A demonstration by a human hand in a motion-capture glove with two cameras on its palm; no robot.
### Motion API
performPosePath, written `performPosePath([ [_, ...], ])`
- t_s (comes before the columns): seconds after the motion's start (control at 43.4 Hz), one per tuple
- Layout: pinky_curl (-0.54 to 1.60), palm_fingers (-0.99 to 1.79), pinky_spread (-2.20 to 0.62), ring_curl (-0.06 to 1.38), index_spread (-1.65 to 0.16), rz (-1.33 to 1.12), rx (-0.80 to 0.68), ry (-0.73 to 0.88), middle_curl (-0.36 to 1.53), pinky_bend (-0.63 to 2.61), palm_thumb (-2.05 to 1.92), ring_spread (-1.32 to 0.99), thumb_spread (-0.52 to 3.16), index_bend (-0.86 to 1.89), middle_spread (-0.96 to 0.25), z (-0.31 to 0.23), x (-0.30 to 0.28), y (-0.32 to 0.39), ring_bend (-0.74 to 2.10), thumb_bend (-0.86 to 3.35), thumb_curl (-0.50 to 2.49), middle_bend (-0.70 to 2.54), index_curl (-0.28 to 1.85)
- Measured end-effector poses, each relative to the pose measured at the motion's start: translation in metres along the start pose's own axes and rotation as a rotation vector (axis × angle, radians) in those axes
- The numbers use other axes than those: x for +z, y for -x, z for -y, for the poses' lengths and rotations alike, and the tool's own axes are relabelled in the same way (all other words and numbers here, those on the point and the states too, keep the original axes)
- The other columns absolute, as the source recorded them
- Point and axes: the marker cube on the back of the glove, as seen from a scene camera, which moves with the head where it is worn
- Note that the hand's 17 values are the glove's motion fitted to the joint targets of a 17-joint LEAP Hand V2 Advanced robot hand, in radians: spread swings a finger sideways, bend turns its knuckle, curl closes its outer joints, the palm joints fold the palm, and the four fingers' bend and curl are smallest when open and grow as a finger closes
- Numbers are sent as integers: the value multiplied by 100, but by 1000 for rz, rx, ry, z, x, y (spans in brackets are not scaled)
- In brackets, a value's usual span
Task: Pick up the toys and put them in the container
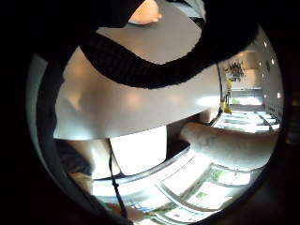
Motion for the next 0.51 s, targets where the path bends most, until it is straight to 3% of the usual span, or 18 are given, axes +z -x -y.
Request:
performPosePath([
  [0.507,37,-26,3,14,-26,-40,21,-19,14,81,-9,-1,126,15,-3,1,-6,-1,15,-6,11,9,31],
])
